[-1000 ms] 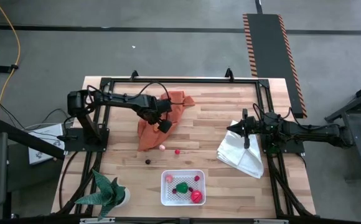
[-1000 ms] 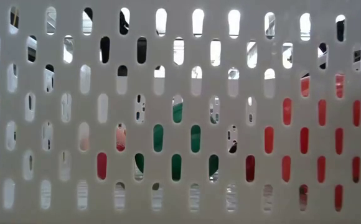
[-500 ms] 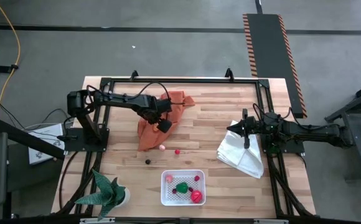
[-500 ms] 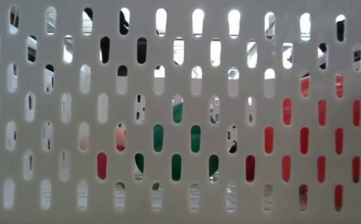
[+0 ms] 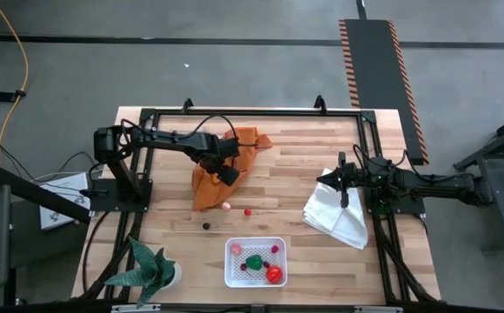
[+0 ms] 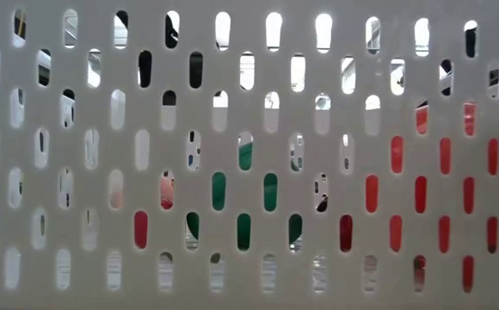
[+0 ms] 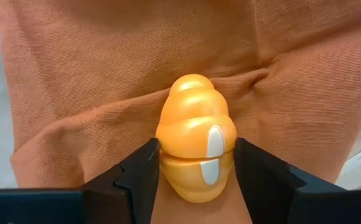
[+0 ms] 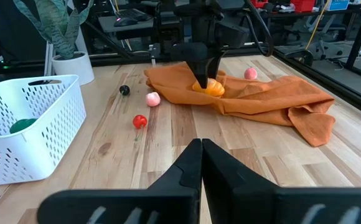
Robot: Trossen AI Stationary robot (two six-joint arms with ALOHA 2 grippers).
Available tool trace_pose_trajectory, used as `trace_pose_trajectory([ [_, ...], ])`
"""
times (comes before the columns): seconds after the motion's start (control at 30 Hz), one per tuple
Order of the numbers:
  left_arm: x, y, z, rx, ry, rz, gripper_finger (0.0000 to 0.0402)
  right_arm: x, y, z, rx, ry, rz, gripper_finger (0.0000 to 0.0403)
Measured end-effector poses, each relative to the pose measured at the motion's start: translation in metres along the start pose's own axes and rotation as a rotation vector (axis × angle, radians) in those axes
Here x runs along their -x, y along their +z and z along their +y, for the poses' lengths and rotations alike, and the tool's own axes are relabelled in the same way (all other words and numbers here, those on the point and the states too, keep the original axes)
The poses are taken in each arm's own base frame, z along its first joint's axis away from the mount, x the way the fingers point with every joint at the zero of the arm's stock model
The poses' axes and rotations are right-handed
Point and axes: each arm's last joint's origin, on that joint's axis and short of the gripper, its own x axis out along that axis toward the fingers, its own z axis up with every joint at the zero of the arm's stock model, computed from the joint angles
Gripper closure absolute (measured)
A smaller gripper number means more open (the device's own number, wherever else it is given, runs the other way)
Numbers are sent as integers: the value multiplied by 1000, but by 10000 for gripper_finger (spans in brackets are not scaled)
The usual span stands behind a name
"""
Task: Pick and placing Produce into tupperware
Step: Put the yellow pumpkin into the white bin
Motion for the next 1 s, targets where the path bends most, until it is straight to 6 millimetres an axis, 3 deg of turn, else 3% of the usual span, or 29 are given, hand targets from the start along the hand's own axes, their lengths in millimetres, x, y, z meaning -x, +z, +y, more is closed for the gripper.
trace_pose_trajectory([
  [0.53,1,-2,-1,0,-38,40,224,0,0,0,0,0,0,402],
  [1.0,19,9,-6,-30,3,10,243,0,0,0,0,0,0,402],
])
